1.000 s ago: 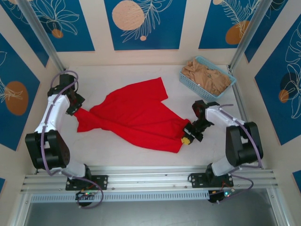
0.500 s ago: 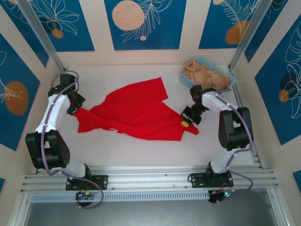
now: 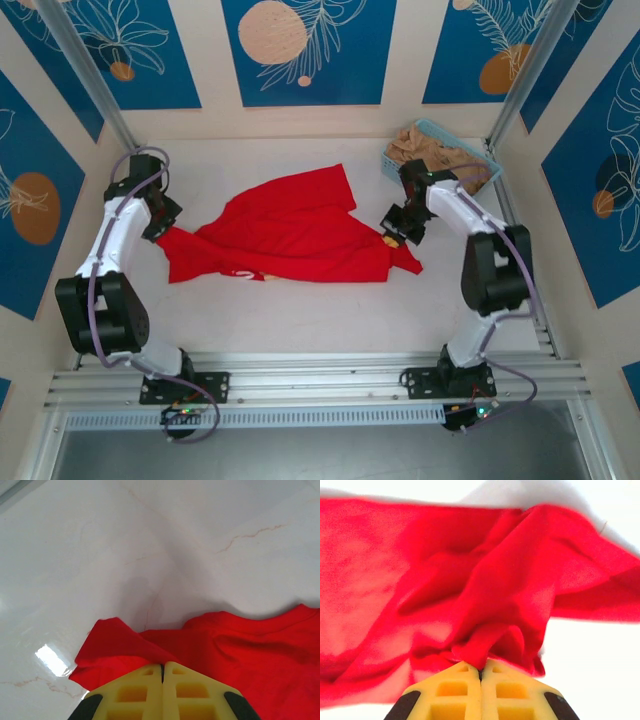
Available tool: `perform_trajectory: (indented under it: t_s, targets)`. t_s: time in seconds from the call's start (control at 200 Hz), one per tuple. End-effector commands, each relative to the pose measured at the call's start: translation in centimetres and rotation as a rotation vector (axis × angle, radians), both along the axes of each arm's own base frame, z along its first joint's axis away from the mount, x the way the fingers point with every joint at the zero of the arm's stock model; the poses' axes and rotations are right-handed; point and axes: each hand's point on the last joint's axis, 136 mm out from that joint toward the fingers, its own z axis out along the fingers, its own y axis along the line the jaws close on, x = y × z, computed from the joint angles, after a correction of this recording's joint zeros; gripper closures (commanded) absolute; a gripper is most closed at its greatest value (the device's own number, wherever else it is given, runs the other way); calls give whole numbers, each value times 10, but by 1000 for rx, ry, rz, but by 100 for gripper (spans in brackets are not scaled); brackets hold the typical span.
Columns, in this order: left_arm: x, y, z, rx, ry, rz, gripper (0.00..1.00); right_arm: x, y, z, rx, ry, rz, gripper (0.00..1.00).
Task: Fold and stack the t-shirts
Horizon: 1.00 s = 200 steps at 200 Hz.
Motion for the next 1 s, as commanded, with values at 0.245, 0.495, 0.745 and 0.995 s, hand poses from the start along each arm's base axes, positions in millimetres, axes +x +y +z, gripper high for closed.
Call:
perform_trajectory:
  t_s: [0.245,0.495,0.745,0.995]
  targets:
    - [-5,4,30,53,-55,5,100,-118,20,77,161,-90,163,100]
    - [-16,4,29,62,-50,6,100,-165,37,132,381,-237,283,100]
    - [-13,-2,9,31,-10,-2,100,-151,28,46,355,5,168,100]
    - [0,-14,-9,7,31,-38,100,-53,-8,-49,172,151,-2,100]
